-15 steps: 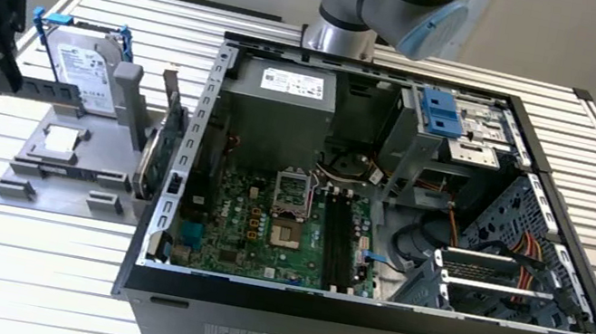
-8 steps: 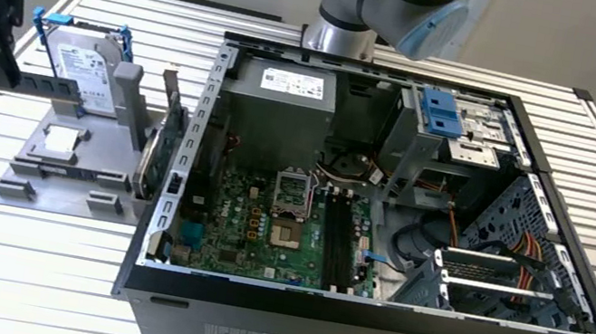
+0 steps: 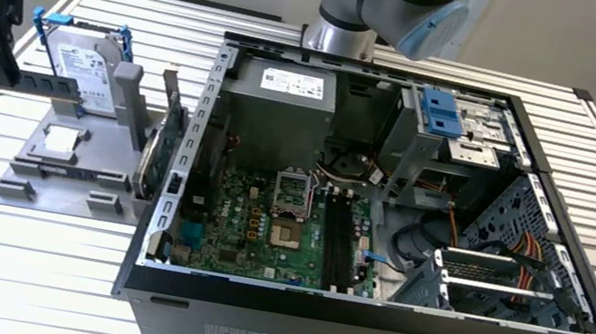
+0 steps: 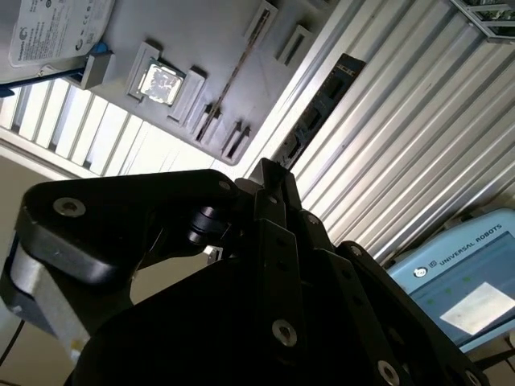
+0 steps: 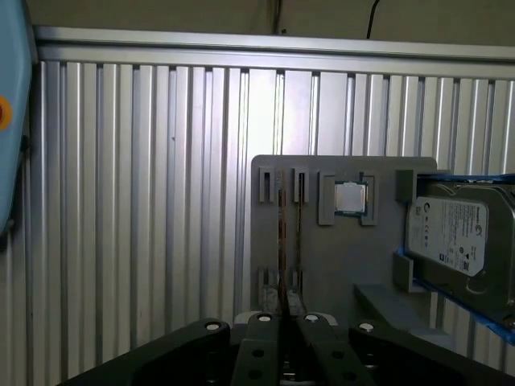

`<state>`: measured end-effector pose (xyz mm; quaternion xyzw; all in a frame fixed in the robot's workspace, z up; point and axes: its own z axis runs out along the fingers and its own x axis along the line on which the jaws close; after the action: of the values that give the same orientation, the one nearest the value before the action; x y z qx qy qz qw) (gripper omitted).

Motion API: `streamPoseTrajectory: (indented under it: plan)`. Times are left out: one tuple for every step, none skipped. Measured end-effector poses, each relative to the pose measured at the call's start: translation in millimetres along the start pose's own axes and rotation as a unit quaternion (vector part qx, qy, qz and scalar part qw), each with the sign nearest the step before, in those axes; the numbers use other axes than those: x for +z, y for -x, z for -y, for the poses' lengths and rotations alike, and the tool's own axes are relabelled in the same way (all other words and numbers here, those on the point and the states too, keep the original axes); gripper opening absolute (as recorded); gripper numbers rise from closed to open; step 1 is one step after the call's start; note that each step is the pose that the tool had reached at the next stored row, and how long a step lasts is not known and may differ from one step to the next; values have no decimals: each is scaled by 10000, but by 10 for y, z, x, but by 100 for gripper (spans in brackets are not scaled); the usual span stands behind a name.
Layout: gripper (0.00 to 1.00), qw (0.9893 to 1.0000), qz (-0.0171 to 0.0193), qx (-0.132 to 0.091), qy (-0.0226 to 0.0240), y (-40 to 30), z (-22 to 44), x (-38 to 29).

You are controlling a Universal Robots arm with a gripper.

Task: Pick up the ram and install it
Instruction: 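Pick up the ram and move it above insertion slot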

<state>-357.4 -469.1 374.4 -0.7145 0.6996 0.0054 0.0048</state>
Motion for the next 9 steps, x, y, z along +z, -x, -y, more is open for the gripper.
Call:
streamPoseTrajectory:
  plan:
    - [0,10000,0,0,0,0,2,-1]
    - [0,10000,0,0,1,0,7,-1]
    - [0,10000,0,0,0,0,13,0]
    - [0,10000,0,0,0,0,19,0]
    - [0,10000,0,0,0,0,26,0]
    - [0,10000,0,0,0,-1,33,0]
    - [0,10000,0,0,0,-1,41,1]
    - [0,10000,0,0,0,-1,48,0]
    - [0,10000,0,0,0,-1,56,0]
